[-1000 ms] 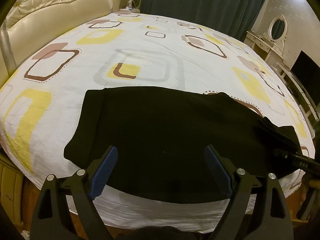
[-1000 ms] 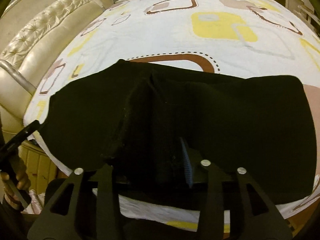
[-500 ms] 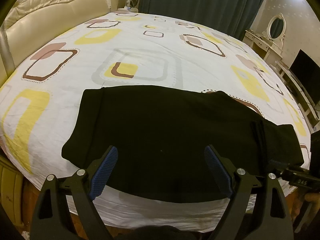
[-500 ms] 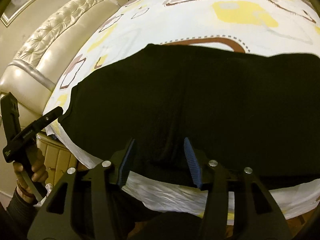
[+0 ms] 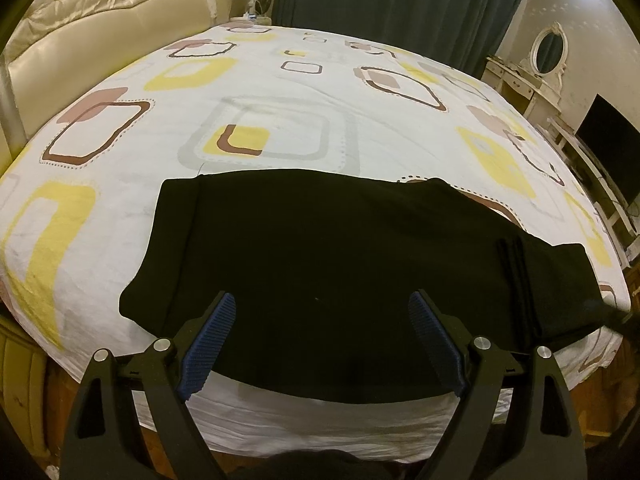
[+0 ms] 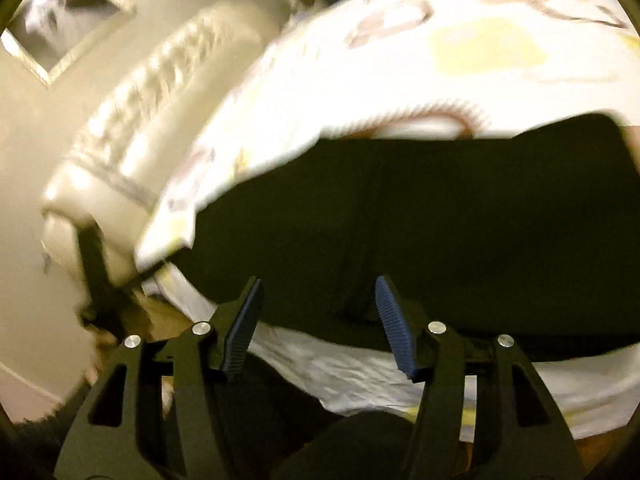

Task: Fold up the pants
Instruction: 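Lower the pants end onto the folded pants and open the right tool, then grasp the edge of the folded black pants with the right tool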

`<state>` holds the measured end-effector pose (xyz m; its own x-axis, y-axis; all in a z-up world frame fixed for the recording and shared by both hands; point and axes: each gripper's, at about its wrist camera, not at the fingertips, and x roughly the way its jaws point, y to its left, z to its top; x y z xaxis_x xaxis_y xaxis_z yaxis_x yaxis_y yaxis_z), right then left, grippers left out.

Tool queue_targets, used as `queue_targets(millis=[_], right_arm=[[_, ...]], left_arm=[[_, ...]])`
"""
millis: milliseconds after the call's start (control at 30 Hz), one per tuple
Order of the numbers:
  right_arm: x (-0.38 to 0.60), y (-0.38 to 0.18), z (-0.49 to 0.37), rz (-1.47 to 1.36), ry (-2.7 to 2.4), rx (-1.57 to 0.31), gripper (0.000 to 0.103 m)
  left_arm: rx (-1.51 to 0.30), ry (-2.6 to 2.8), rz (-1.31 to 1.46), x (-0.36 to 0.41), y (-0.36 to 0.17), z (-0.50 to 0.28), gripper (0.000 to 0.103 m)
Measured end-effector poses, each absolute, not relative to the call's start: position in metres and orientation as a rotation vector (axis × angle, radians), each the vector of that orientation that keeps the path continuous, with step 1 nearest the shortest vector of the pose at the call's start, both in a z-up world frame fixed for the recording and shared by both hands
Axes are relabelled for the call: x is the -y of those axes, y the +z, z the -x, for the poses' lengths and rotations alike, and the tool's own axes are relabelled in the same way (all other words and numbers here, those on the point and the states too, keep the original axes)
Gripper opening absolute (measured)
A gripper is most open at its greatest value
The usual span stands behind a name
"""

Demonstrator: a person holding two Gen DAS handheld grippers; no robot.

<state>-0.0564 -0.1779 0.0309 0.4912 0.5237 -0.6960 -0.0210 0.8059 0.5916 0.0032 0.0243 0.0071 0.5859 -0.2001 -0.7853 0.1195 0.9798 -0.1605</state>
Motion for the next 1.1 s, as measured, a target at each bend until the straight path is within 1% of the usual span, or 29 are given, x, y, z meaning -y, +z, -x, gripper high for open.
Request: queue_targets(millis=[67,100,167,233,367,400,433,467,533,600,633,767,900,967,1033,1100], right_arm=[[0.227,0.049,0.069,-0.618,0.277,-0.939,0.060],[0.253,0.055,0.078,-0.645,0.221,-0.901,0.062],[0.300,0.054,0.094,-0.711,0.095,-0.851,0.062],[0.345,0.036,0.113,-0.799,-0.005,-0.834,0.062],[0.371,-0.010,0.124,-0.956,-0.013,-0.886,0.061],[0.372,-0.018,0.122,-0.975,0.004,-0.903,0.058],[0.370,-0.027,0.119,-0.980,0.017,-0.936,0.048],[0.367,-0.034,0.116,-0.970,0.023,-0.963,0.047],[0.363,-0.039,0.116,-0.934,0.002,-0.984,0.037],[0.361,-0.044,0.116,-0.885,-0.003,-1.015,0.032],[0.359,-0.046,0.118,-0.878,-0.001,-1.013,0.031],[0.358,-0.049,0.124,-0.872,0.002,-1.002,0.031],[0.367,-0.043,0.123,-0.944,0.047,-0.986,0.039],[0.374,-0.030,0.122,-0.937,0.041,-0.949,0.040],[0.383,-0.021,0.117,-0.949,0.034,-0.911,0.044],[0.390,-0.017,0.106,-0.957,0.020,-0.896,0.044]], left_arm=[[-0.930,-0.187,0.100,-0.024,0.007,-0.004,0.087],[-0.931,-0.188,0.101,-0.024,0.007,-0.004,0.087],[-0.931,-0.189,0.101,-0.024,0.007,-0.004,0.087],[-0.930,-0.191,0.096,-0.023,0.007,-0.003,0.087],[-0.932,-0.192,0.086,-0.021,0.006,-0.003,0.087],[-0.933,-0.193,0.086,-0.021,0.006,-0.002,0.087],[-0.933,-0.194,0.087,-0.021,0.007,-0.002,0.087],[-0.932,-0.193,0.087,-0.021,0.007,-0.002,0.087],[-0.932,-0.194,0.089,-0.021,0.006,-0.002,0.087],[-0.935,-0.195,0.090,-0.020,0.006,-0.002,0.087],[-0.937,-0.196,0.090,-0.020,0.006,-0.002,0.087],[-0.935,-0.202,0.082,-0.016,0.006,0.000,0.087],[-0.929,-0.205,0.080,-0.017,0.007,0.001,0.087],[-0.928,-0.206,0.088,-0.018,0.008,0.001,0.087],[-0.932,-0.206,0.094,-0.019,0.007,-0.001,0.087],[-0.939,-0.204,0.101,-0.020,0.006,-0.002,0.087]])
